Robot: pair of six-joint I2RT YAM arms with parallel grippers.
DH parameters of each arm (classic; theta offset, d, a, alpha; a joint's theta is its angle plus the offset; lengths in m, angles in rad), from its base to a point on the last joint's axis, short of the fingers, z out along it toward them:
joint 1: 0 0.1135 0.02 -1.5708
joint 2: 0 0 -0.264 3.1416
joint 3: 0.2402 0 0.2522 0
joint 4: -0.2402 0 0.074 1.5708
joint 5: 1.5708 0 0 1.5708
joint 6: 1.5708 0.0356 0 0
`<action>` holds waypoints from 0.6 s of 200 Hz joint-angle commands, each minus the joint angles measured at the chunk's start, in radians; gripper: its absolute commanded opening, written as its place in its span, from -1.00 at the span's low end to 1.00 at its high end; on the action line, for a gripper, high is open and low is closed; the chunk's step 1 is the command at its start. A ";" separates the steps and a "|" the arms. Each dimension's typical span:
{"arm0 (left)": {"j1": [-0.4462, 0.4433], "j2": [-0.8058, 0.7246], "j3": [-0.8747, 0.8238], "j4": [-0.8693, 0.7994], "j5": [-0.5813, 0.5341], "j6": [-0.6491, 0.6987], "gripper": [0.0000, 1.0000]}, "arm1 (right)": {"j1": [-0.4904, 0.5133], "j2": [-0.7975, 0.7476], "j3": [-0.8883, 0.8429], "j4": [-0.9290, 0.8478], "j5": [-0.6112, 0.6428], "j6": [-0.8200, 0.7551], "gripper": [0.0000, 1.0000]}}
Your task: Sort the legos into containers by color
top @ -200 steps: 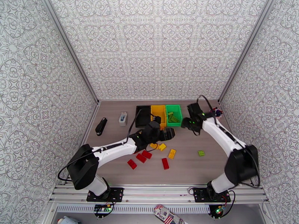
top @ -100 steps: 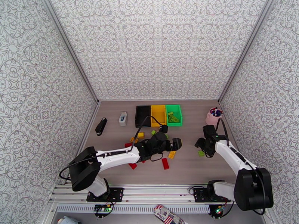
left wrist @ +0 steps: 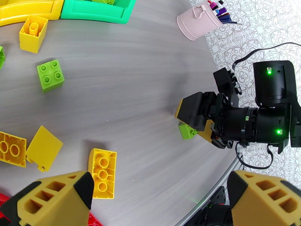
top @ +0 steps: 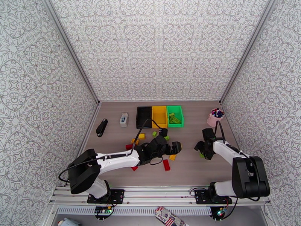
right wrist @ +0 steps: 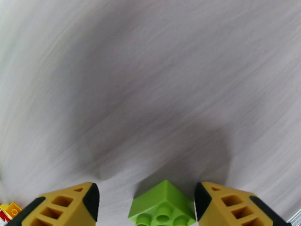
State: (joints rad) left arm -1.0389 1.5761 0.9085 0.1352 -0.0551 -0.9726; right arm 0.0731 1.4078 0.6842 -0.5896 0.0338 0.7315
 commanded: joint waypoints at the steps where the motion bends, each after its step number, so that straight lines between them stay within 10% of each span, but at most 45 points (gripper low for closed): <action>1: 0.000 -0.029 -0.014 0.028 -0.022 -0.019 0.99 | 0.048 -0.013 -0.033 0.026 -0.043 0.025 0.32; 120: 0.033 -0.043 -0.034 0.034 0.011 -0.032 0.99 | 0.149 0.023 0.011 0.007 -0.009 0.056 -0.29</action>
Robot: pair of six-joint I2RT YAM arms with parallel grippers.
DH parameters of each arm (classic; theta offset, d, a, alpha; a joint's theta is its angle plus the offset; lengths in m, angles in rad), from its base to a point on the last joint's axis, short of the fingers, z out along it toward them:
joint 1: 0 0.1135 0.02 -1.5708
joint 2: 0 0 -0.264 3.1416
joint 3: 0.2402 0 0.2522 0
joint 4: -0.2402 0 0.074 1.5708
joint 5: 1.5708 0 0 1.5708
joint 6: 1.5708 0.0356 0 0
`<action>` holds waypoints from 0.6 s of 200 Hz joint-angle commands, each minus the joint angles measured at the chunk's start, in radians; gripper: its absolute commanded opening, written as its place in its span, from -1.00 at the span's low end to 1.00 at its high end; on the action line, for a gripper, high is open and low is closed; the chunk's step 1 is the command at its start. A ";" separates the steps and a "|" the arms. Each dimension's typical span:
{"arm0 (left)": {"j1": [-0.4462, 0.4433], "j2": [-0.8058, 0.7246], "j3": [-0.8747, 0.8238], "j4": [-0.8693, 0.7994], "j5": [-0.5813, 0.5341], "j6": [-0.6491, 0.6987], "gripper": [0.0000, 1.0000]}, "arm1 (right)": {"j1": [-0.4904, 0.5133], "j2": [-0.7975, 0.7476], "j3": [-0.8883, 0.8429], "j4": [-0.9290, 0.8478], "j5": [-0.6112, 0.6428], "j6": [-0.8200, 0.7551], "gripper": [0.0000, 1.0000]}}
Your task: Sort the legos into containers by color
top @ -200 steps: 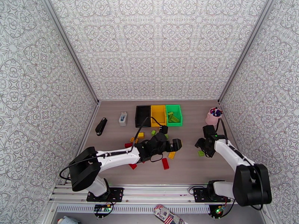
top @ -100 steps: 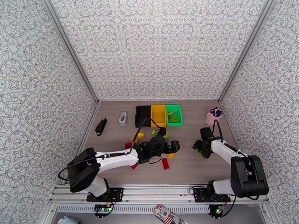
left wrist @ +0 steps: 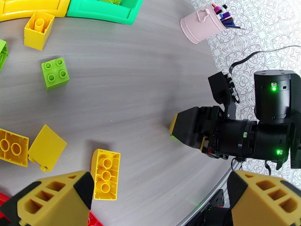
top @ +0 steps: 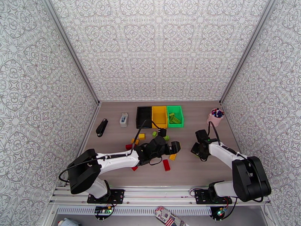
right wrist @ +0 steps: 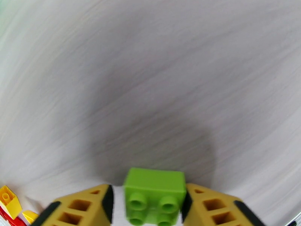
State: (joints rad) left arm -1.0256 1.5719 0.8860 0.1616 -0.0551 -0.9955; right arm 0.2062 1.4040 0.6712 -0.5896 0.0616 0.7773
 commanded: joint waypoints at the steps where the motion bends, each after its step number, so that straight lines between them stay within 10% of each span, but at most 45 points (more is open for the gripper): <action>1: 0.020 -0.039 -0.012 0.008 0.012 -0.010 0.99 | 0.016 0.028 0.026 0.007 -0.038 0.009 -0.29; 120: 0.331 0.068 0.306 -0.252 0.210 0.099 0.99 | 0.029 0.347 0.756 -0.117 -0.202 -0.110 -0.42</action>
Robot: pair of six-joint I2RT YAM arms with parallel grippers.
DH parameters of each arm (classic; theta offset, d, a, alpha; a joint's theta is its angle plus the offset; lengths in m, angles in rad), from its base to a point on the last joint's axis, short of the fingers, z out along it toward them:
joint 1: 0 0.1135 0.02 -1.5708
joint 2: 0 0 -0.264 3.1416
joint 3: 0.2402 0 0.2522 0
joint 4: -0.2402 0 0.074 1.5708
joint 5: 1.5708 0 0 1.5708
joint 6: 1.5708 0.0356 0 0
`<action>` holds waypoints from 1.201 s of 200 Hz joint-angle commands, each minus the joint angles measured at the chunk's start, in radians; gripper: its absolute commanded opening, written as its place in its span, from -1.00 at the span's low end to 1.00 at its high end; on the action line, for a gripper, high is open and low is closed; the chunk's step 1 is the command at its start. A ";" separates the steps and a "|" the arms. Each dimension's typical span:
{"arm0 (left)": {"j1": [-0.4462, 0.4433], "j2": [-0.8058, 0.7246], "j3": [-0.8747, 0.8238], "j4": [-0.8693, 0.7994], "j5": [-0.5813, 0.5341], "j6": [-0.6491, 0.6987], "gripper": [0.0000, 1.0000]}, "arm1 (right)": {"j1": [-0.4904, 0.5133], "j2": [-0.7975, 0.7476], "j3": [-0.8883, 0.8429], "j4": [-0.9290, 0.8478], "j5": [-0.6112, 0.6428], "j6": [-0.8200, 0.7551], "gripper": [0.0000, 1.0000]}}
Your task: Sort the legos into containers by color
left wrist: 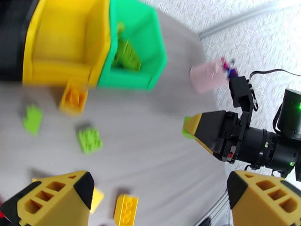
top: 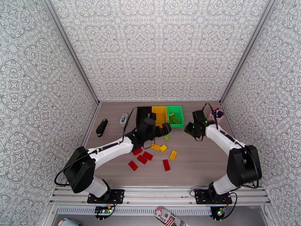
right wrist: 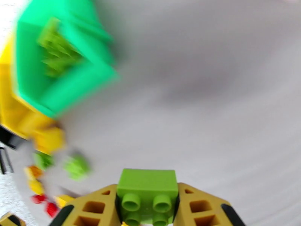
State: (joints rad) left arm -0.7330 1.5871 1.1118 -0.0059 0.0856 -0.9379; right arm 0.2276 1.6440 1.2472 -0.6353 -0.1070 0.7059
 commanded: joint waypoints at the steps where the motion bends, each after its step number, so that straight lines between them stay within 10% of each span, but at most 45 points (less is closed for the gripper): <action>1: 0.040 0.054 0.084 -0.085 0.070 0.042 0.99 | 0.007 0.113 0.189 -0.073 -0.034 -0.039 -0.42; 74: 0.057 0.043 0.108 -0.101 0.071 0.038 0.99 | 0.009 0.442 0.714 -0.268 -0.077 -0.094 0.07; 240: 0.053 -0.371 -0.423 -0.029 -0.103 -0.106 0.99 | 0.301 0.255 0.252 -0.142 0.051 -0.229 0.15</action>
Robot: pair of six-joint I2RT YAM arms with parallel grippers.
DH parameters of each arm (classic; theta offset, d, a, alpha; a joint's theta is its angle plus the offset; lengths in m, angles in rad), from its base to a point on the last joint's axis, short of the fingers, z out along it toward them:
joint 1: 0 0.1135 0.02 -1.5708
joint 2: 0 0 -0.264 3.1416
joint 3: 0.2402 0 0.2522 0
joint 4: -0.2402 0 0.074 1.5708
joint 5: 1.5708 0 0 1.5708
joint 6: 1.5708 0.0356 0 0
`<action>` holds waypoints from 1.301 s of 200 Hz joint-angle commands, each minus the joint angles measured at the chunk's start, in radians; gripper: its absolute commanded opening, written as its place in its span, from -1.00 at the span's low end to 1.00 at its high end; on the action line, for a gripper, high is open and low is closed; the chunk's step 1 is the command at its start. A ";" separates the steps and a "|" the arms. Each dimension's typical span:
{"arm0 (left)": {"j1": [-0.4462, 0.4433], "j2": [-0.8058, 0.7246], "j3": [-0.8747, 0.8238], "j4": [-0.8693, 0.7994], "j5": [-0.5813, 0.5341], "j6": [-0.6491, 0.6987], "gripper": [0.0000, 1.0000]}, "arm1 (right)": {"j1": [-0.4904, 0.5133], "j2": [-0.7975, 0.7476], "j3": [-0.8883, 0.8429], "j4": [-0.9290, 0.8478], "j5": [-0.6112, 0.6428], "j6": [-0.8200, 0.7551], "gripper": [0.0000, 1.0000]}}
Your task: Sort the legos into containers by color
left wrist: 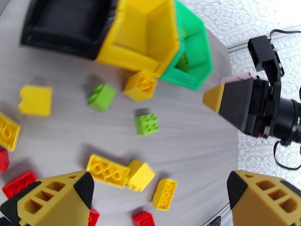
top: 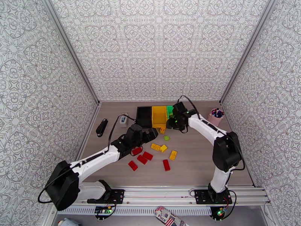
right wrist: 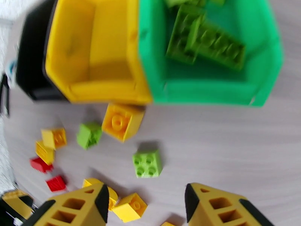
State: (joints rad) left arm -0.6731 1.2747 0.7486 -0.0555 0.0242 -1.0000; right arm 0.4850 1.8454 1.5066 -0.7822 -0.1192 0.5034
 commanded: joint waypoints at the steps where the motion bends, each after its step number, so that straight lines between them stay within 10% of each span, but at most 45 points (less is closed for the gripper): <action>1: -0.007 -0.062 -0.063 0.020 -0.042 -0.044 0.99 | 0.045 0.055 -0.007 0.004 0.066 -0.027 0.15; 122: -0.047 -0.157 -0.178 0.006 -0.110 -0.101 0.99 | 0.113 0.242 0.048 -0.009 0.189 -0.060 0.15; 260: -0.042 -0.014 -0.025 0.015 -0.070 -0.034 0.99 | 0.103 0.142 0.034 -0.003 0.184 -0.041 -0.34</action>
State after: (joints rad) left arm -0.7120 1.2068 0.6395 -0.0566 -0.0574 -1.0832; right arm 0.5983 2.0888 1.5524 -0.7860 0.0494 0.4480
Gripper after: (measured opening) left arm 0.994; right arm 0.353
